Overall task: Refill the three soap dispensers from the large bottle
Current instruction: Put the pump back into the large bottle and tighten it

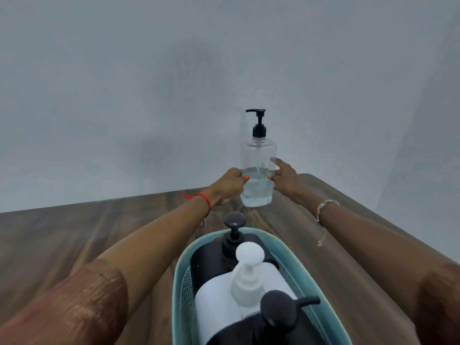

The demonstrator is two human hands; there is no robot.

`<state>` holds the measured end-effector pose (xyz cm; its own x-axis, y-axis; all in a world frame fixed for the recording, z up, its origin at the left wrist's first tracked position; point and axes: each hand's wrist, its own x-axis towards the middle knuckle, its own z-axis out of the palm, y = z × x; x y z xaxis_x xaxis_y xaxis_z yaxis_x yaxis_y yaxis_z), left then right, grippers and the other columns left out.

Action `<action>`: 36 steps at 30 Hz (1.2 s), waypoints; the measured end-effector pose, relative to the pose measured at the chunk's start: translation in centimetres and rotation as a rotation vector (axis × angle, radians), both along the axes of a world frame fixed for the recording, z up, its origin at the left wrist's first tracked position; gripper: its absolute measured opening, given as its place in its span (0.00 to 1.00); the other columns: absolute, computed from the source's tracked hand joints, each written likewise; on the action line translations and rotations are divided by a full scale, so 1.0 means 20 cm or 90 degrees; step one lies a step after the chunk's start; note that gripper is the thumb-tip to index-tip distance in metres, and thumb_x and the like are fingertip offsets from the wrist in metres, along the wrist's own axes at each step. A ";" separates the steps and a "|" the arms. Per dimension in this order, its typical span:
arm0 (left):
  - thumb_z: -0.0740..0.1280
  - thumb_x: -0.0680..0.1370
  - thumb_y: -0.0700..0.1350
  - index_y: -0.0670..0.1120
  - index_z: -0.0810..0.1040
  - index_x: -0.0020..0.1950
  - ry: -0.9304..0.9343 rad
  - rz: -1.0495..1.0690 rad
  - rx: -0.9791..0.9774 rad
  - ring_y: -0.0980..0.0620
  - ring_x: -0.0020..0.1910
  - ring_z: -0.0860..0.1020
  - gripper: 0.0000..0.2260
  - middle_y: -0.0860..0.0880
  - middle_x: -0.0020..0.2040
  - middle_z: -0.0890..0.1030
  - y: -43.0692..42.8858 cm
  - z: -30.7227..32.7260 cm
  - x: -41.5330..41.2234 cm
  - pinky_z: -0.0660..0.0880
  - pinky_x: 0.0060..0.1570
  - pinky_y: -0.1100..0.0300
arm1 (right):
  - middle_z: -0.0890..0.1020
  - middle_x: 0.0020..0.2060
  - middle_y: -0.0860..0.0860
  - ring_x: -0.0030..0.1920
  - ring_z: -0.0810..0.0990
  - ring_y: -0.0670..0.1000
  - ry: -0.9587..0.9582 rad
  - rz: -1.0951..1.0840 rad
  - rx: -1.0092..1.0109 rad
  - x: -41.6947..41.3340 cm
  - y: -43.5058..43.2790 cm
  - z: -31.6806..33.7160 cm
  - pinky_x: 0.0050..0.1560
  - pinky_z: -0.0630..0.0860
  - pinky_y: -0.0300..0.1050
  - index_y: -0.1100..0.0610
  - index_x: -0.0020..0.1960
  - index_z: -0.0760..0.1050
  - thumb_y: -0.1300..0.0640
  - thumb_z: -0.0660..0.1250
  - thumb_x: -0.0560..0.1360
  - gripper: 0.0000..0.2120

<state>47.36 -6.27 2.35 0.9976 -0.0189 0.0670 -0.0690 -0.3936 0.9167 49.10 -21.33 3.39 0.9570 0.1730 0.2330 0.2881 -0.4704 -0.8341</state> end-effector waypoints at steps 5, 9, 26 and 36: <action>0.55 0.82 0.39 0.33 0.72 0.62 0.071 -0.066 -0.036 0.45 0.55 0.76 0.14 0.37 0.56 0.77 0.05 0.00 -0.01 0.72 0.58 0.58 | 0.79 0.57 0.61 0.51 0.77 0.56 -0.008 -0.009 0.003 0.07 0.00 -0.06 0.59 0.75 0.58 0.59 0.70 0.64 0.68 0.57 0.77 0.22; 0.54 0.82 0.42 0.37 0.68 0.68 0.114 -0.089 -0.068 0.45 0.65 0.72 0.16 0.42 0.65 0.74 0.05 0.04 -0.09 0.67 0.68 0.53 | 0.78 0.58 0.58 0.57 0.77 0.57 0.012 0.014 -0.030 0.02 0.00 -0.05 0.61 0.73 0.55 0.57 0.72 0.60 0.65 0.57 0.77 0.24; 0.57 0.80 0.55 0.41 0.60 0.73 0.014 0.123 -0.207 0.55 0.51 0.73 0.26 0.50 0.50 0.73 0.15 0.26 -1.18 0.56 0.72 0.46 | 0.58 0.74 0.53 0.75 0.56 0.54 0.204 0.219 0.171 -0.97 -0.24 0.03 0.74 0.58 0.51 0.57 0.74 0.56 0.45 0.58 0.78 0.29; 0.56 0.81 0.42 0.38 0.74 0.64 0.009 0.203 -0.315 0.57 0.44 0.80 0.15 0.45 0.60 0.78 -0.23 0.05 -1.87 0.72 0.27 0.68 | 0.77 0.39 0.51 0.39 0.74 0.49 0.261 0.100 0.261 -1.60 -0.28 -0.09 0.44 0.72 0.45 0.55 0.45 0.72 0.54 0.53 0.81 0.12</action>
<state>9.96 -10.85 3.35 0.9495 0.3131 -0.0217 -0.0044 0.0825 0.9966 17.05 -26.91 1.58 0.9532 0.2935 -0.0724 -0.0556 -0.0650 -0.9963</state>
